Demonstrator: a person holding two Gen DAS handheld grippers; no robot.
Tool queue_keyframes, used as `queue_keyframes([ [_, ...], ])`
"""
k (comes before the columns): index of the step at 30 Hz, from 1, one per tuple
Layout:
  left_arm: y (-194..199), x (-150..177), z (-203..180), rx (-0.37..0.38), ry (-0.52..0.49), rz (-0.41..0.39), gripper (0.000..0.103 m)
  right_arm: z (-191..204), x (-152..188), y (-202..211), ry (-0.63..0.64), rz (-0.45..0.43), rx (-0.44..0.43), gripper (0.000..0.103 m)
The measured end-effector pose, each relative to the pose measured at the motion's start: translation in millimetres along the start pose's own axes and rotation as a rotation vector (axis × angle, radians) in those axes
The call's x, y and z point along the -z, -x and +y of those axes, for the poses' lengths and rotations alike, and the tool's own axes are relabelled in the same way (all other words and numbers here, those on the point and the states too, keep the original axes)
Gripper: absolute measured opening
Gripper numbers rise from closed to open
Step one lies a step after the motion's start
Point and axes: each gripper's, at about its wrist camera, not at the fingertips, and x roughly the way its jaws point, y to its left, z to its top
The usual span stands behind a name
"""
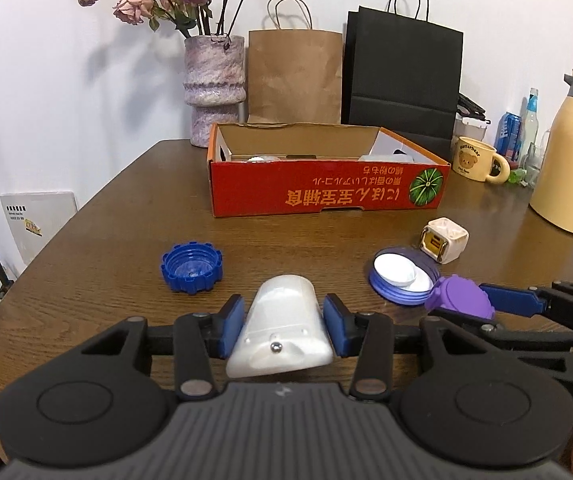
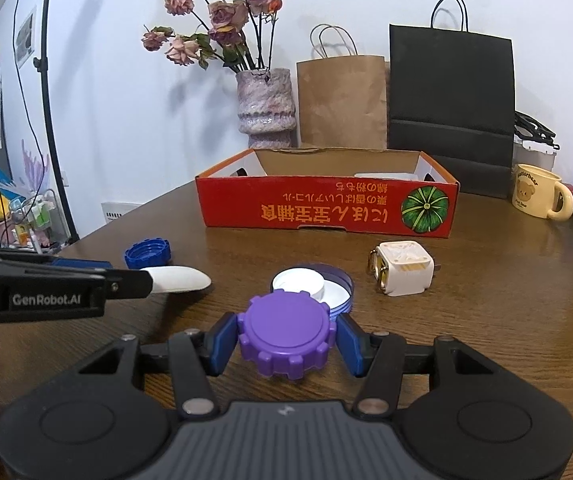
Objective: Organize rigid objects
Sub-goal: 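Lift and carry the white bottle and purple cap toward the red box with both tools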
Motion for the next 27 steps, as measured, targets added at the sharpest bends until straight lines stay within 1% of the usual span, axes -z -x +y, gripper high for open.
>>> queue_keyframes([
  [3,-2.1,1.9,-0.1,-0.010,-0.001,0.021,0.044,-0.4,-0.3,1.0,-0.001,-0.001,-0.003,0.053],
  [7,-14.8,13.9,3.8,-0.020,0.007,0.100,0.043,-2.9,0.5,1.8,-0.008,-0.003,-0.003,0.053],
  [8,-16.6,17.6,4.9,-0.025,0.005,0.108,0.043,-3.2,0.8,1.8,-0.009,-0.004,-0.004,0.053],
  [9,-14.7,19.9,3.4,-0.030,-0.008,0.094,0.043,-3.3,0.9,1.8,-0.010,-0.005,-0.005,0.053],
  [16,-17.1,23.4,-6.8,-0.064,-0.071,0.101,0.044,-3.5,1.8,2.9,-0.012,-0.008,-0.014,0.053],
  [18,-21.3,22.6,-8.8,-0.076,-0.079,0.117,0.046,-3.9,1.9,3.1,-0.014,-0.009,-0.015,0.053],
  [19,-23.5,22.6,-9.7,-0.084,-0.084,0.126,0.049,-4.1,2.0,3.3,-0.015,-0.010,-0.017,0.053],
  [20,-25.7,22.1,-10.3,-0.097,-0.085,0.127,0.057,-4.9,2.1,3.3,-0.016,-0.010,-0.020,0.053],
  [22,-27.8,21.7,-11.7,-0.112,-0.092,0.126,0.060,-5.5,2.5,4.2,-0.019,-0.012,-0.023,0.053],
  [23,-28.3,21.3,-11.2,-0.104,-0.085,0.129,0.059,-5.9,2.9,4.5,-0.022,-0.013,-0.024,0.053],
  [24,-28.7,20.9,-9.4,-0.088,-0.071,0.132,0.054,-6.6,3.1,4.6,-0.025,-0.013,-0.026,0.053],
  [25,-27.9,20.6,-6.3,-0.062,-0.048,0.137,0.046,-7.0,3.1,4.5,-0.027,-0.013,-0.028,0.053],
  [27,-27.1,20.3,-4.1,-0.052,-0.032,0.134,0.046,-7.4,3.2,4.8,-0.030,-0.015,-0.030,0.053],
])
